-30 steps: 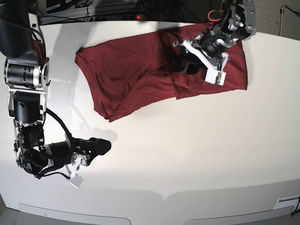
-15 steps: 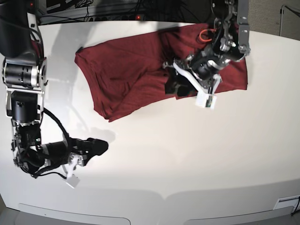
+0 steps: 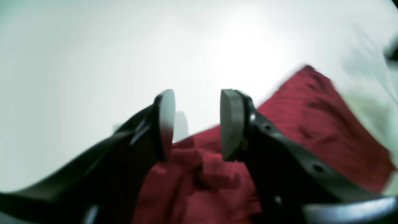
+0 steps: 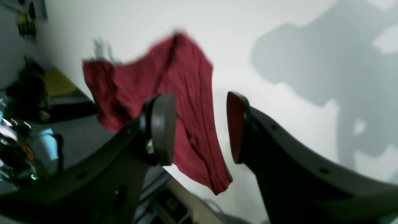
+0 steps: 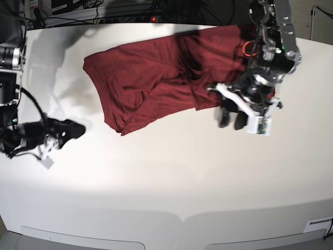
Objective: Fold the T-shirt properly
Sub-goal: 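Grasp the opposite shirt end with the right gripper, then fold the held shirt end with the right gripper over toward the left gripper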
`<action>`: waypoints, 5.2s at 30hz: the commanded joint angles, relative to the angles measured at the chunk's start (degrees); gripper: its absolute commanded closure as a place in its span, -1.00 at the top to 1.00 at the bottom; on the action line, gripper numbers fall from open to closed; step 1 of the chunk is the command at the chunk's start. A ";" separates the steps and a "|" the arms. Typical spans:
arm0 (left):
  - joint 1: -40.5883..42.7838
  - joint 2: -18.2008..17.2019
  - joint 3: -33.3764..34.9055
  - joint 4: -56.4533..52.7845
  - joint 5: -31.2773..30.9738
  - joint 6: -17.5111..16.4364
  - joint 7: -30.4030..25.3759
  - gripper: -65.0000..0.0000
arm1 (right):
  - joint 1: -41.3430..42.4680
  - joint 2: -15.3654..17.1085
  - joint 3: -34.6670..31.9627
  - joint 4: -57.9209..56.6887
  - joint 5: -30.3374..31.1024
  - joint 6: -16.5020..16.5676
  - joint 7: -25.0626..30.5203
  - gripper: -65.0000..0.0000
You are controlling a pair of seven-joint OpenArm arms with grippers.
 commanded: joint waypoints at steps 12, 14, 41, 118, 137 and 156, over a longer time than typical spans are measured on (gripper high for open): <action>1.03 -3.54 -18.40 1.11 -2.16 0.00 -1.25 -0.30 | -5.31 -4.57 0.07 0.83 -4.46 0.23 0.01 -0.17; 2.12 -5.95 -18.71 1.11 -2.16 0.02 -1.07 -0.30 | -6.47 -5.20 -1.11 0.83 -5.25 0.23 0.01 -0.17; 12.11 -8.28 -18.78 1.11 -2.47 4.35 -5.51 -0.30 | -7.13 -7.85 -13.77 2.73 12.44 0.23 0.01 -0.30; 5.44 -8.37 -18.67 -33.81 4.42 -9.09 -18.05 -0.30 | -12.13 -43.06 -21.40 27.02 -0.72 0.23 2.40 -1.00; 6.69 -8.22 -11.56 -33.83 4.42 -9.25 -18.10 -0.30 | -11.69 -43.06 -39.47 26.97 -22.16 0.23 37.22 -1.00; 4.76 -7.74 -6.38 -33.83 4.02 -7.93 -20.20 -0.30 | -10.67 -43.06 -46.60 26.97 -16.98 0.23 41.00 -1.00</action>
